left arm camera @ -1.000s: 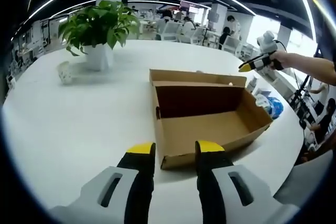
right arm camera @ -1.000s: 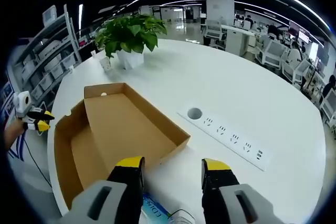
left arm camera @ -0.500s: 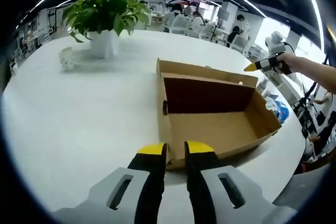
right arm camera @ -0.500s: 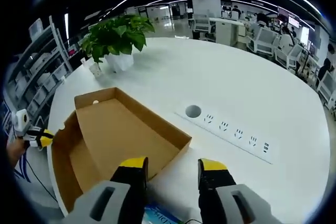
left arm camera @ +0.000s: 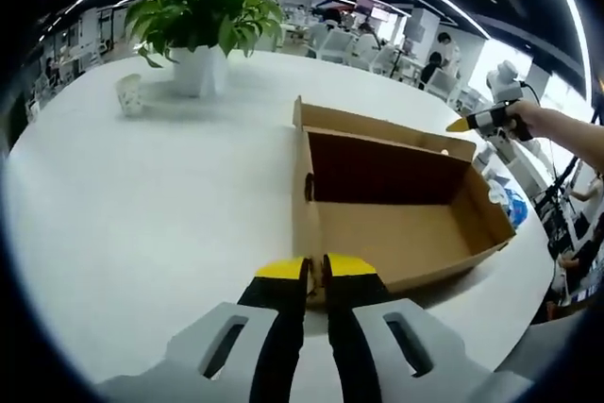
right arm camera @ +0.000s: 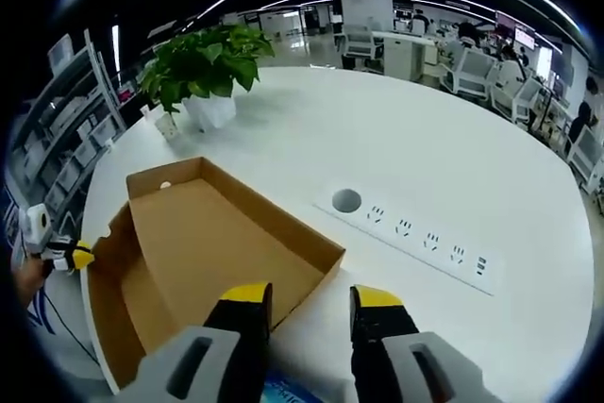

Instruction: Operate the shoe box by opening the lid, removing the specified soft item, and placing it in the target area until the item is outside and the box remains undamaged.

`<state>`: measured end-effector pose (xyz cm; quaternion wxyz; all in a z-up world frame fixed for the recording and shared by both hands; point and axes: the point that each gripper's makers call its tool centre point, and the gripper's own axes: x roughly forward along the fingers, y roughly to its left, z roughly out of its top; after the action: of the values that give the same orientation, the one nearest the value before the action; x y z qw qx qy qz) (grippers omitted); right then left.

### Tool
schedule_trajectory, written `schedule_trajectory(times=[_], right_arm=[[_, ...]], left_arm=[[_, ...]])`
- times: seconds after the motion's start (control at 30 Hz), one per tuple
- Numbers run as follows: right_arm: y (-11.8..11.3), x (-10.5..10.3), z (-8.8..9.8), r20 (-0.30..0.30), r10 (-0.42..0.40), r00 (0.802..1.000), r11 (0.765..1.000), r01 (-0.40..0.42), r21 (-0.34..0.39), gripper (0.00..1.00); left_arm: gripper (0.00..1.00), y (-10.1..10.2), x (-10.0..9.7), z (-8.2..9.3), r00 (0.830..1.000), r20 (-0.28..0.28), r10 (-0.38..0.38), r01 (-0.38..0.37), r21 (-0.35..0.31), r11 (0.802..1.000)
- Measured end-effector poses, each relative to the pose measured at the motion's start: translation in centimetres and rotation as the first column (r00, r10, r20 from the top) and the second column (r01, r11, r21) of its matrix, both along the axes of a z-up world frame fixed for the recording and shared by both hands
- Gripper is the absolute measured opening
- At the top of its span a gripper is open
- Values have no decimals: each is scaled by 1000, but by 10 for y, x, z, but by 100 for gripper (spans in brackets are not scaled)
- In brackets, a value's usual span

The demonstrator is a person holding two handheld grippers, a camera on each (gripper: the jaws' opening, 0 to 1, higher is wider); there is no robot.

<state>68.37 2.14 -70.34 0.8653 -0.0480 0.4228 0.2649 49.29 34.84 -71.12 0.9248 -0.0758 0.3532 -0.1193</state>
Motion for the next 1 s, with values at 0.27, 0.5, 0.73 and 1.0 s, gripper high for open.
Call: schedule_trajectory(times=[0.27,0.5,0.73,1.0], right_arm=[[0,5,-6,-4,-19,1000,1000,19,-8,26],[0,6,-16,-32,-49,998,999,49,-21,25],[4,15,-24,-59,-112,992,994,113,11,22],[4,17,-34,-151,-238,959,966,250,61,14]], left_arm=[[5,1,2,0,1000,-2,25,-25,4,1000],[4,1,2,-1,999,0,37,-37,35,999],[3,5,4,-2,999,-1,45,-45,35,998],[3,4,3,-3,999,2,41,-41,45,998]])
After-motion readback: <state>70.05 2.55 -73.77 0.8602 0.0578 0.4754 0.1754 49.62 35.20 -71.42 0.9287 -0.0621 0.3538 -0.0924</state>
